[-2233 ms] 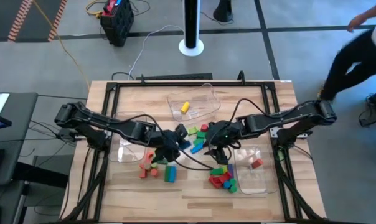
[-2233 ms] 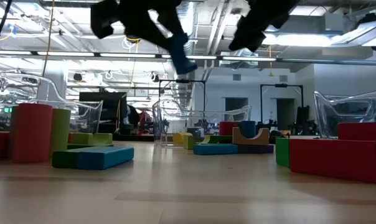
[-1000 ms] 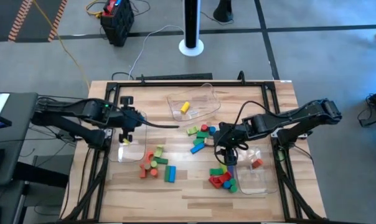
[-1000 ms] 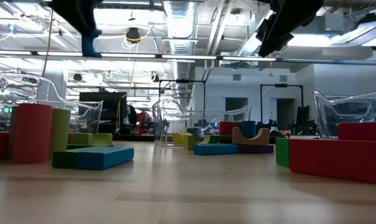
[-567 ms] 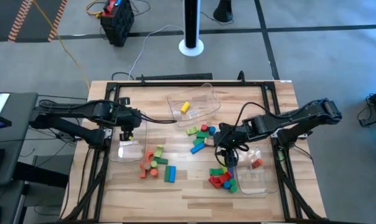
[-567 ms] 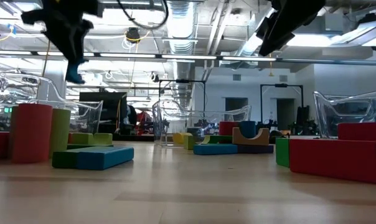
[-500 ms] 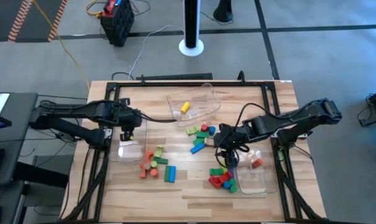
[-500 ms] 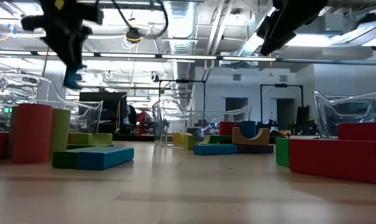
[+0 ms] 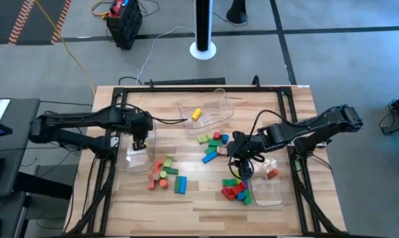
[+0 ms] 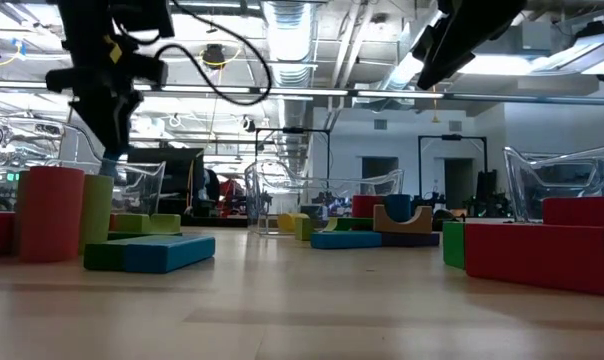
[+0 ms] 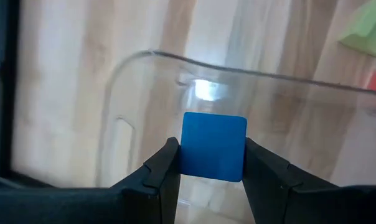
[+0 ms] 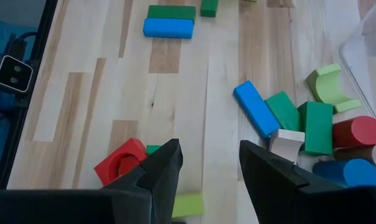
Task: Sort blocks by size
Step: Put the blue arch block into the left transparent bin
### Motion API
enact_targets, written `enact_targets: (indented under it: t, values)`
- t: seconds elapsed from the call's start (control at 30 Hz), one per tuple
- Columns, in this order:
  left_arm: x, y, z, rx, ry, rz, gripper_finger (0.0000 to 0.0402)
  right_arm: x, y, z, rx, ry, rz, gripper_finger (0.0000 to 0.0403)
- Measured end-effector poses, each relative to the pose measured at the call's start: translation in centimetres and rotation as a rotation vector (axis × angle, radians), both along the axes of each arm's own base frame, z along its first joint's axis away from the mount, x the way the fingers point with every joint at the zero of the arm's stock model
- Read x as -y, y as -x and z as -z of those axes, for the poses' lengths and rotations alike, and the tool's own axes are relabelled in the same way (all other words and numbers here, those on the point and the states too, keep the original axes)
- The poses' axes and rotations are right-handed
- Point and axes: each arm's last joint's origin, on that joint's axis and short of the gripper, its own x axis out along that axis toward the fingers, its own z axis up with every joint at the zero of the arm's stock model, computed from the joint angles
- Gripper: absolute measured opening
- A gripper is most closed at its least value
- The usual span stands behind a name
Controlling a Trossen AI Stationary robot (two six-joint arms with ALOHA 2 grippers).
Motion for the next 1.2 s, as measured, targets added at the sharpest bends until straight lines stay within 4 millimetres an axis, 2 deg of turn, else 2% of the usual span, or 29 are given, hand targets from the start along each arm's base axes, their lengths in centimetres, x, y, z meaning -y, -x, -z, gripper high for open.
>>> enact_targets:
  t: [0.2,0.4,1.2]
  values:
    - [-0.9,0.5,1.7,-0.023,0.033,-0.041,0.0139,0.0,0.0,0.0,0.001,0.000,0.000,0.0195]
    - [-1.4,0.4,2.7,0.023,0.083,-0.031,0.0159,0.0,0.0,0.0,0.002,0.002,-0.001,0.0195]
    - [-2.1,0.0,2.6,0.083,0.048,-0.044,0.0165,0.0,0.0,0.0,0.002,0.004,0.004,0.0195]
